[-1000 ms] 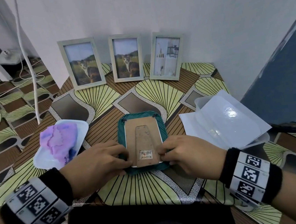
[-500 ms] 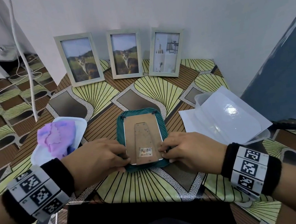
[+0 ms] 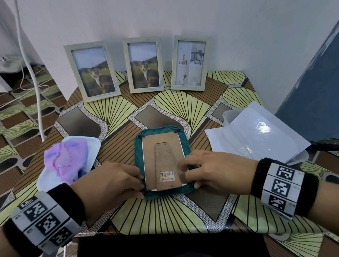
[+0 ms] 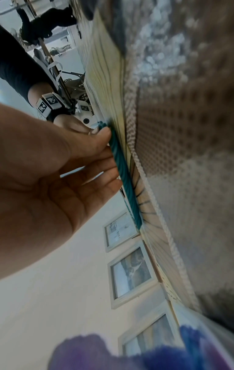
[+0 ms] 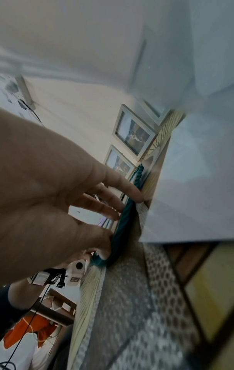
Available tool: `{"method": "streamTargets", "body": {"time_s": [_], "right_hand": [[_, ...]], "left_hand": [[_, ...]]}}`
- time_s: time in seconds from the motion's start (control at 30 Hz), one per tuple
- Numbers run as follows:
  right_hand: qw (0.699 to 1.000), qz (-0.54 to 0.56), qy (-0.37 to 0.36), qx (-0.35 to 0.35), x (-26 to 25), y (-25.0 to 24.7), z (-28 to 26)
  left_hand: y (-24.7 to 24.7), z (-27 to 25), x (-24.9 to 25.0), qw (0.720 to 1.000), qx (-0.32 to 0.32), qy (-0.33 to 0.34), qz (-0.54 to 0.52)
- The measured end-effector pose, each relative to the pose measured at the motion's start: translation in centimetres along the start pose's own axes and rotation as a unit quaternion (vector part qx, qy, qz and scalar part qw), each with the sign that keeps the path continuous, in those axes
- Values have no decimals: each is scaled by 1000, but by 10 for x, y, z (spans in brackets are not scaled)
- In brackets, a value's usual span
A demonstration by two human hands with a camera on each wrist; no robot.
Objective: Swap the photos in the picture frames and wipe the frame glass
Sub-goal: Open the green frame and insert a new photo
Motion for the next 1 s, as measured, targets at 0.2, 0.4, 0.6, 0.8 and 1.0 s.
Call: {"method": "streamTargets", "body": {"time_s": [0.2, 0.4, 0.6, 0.8, 1.0], "right_hand": [[999, -1, 38, -26, 2, 0, -1], [986, 116, 112, 51, 4, -4, -6], [888, 191, 261, 327, 35, -26, 9], [809, 291, 376, 346, 73, -9, 29], [844, 242, 410, 248, 95, -1, 44]], "left_hand": [[-3, -1, 2, 999, 21, 10, -31], [-12, 4, -4, 995, 0, -34, -99], [-49, 29, -20, 937, 220, -126, -238], [-26, 86, -47, 902, 75, -317, -284], [-23, 112, -60, 925, 7, -324, -199]]}}
Point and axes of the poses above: each hand's wrist, its own z-axis towards the middle knuckle, its own y-axis out of the palm, x = y × z, the point moved 2 cm from there along z, towards the middle knuckle, and after that the axes turned 12 degrees about -y, right-handed, at the moved point
